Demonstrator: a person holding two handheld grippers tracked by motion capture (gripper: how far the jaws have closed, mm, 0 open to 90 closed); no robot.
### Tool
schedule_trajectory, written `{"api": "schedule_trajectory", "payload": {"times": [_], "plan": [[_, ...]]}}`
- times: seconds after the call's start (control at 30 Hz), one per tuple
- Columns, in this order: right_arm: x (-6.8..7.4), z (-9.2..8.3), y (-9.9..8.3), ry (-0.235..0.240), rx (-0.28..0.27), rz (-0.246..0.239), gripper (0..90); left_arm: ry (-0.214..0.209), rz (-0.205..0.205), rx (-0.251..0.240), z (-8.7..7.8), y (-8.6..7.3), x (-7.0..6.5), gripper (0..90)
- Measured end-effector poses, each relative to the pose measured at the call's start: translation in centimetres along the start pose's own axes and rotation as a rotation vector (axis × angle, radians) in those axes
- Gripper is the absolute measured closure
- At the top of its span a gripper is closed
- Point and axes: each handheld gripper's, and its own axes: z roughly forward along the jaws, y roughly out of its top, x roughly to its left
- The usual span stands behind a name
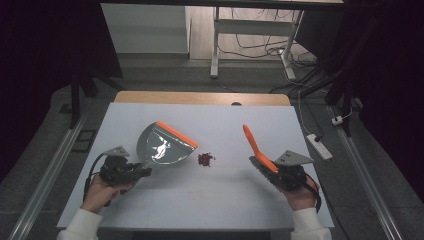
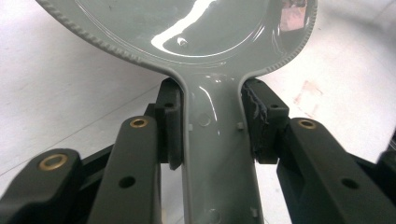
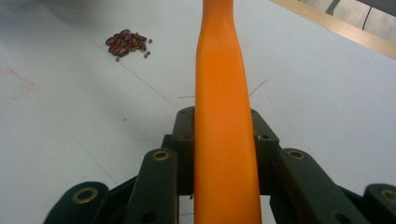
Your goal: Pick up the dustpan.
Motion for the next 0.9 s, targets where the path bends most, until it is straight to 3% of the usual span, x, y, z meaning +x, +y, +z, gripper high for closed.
{"api": "schedule_trajectory", "payload": {"times": [0.43,0.67,0.9], "plan": [[0.5,1.2,1.3,0.03,-0.012,-0.029,70.2,-0.073,0.098,0.057,-0.3,-0.5,-1.8,61.7],[0.7,2.2,2.1,0.038,-0.023,-0.029,70.3,-0.087,0.124,0.104,-0.4,-0.7,-2.1,61.7],[1.4,3.7,3.4,0.053,-0.021,-0.058,70.2,-0.075,0.138,0.153,-0.1,-0.9,-2.2,61.6]]}}
